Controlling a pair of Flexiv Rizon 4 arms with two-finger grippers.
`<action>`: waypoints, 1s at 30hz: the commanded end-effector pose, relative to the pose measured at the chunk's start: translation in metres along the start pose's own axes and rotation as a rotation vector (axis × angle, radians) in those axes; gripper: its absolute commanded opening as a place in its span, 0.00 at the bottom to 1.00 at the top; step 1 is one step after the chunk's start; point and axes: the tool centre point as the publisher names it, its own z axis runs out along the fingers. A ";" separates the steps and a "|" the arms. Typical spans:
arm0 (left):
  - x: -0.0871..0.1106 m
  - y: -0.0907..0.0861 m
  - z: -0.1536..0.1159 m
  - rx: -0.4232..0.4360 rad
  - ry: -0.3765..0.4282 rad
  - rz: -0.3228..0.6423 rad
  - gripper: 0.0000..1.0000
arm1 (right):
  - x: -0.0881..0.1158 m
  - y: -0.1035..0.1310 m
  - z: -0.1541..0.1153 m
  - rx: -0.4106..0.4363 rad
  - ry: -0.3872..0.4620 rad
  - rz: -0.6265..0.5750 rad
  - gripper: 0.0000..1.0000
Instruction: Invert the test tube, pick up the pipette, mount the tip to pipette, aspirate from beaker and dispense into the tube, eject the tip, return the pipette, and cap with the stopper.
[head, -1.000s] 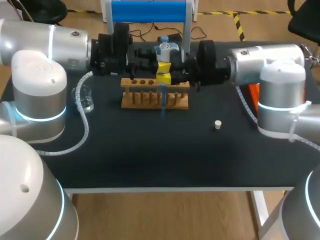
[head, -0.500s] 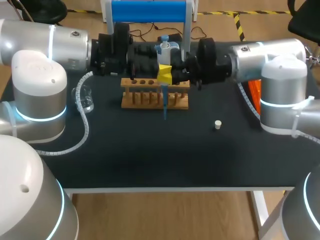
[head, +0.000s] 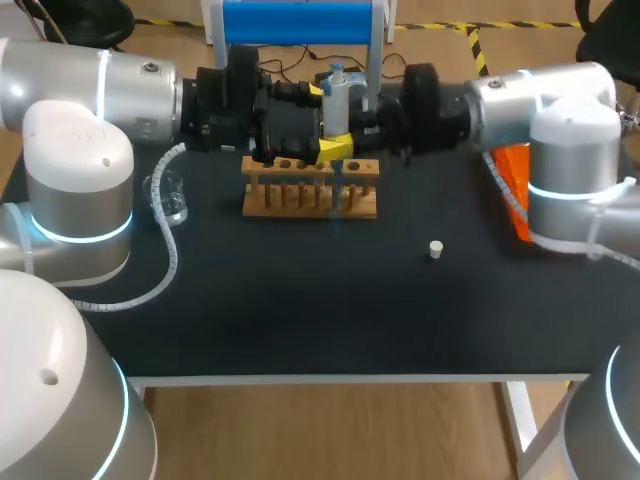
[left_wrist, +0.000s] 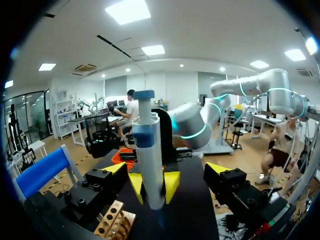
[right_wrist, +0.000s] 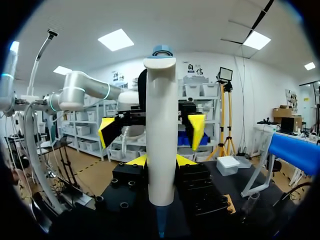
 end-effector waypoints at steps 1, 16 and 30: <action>0.000 0.000 -0.001 0.000 0.000 0.000 1.00 | -0.012 0.004 -0.028 0.005 0.034 0.004 0.00; 0.000 0.000 -0.001 0.000 0.000 0.000 1.00 | -0.030 0.025 -0.139 0.052 0.004 0.006 0.00; 0.000 0.000 -0.001 0.000 0.000 0.000 1.00 | -0.018 0.025 -0.231 0.087 -0.019 -0.044 0.00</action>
